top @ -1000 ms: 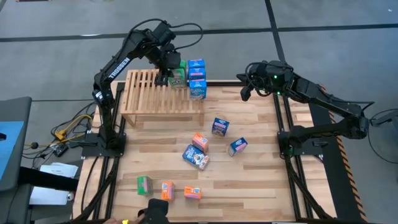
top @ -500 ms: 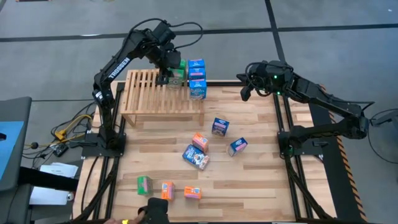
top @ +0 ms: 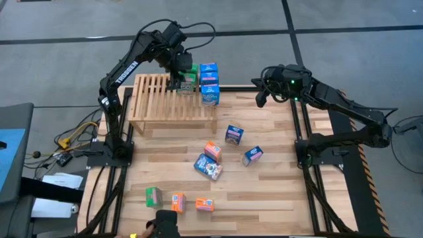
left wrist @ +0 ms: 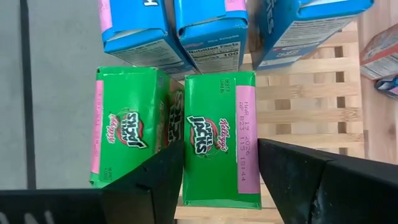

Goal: Stack cereal on shelf
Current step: Put the right green cereal box on the shelf aligned with the other green cereal box

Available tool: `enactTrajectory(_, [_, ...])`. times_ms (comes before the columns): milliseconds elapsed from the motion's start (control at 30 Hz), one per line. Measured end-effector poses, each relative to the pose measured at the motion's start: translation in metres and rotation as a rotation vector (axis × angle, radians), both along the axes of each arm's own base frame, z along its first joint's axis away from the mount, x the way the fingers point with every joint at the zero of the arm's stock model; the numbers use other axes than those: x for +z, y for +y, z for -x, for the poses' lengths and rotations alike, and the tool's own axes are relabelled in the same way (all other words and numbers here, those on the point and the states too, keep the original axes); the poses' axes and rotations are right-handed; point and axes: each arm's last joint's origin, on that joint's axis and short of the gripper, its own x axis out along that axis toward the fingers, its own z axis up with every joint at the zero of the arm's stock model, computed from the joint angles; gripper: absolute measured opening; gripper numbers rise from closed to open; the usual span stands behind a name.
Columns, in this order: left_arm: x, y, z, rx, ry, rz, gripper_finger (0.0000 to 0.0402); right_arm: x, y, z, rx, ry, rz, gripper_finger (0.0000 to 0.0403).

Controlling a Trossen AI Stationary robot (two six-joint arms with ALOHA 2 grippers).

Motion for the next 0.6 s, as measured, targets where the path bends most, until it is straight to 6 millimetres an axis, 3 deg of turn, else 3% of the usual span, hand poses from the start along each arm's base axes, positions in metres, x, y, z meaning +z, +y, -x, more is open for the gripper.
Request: enactTrajectory(600, [0.0019, 0.0024, -0.0022, 0.029, -0.029, -0.024, 0.019, 0.0, 0.0, 0.0, -0.001, -0.001, -0.002, 0.0017])
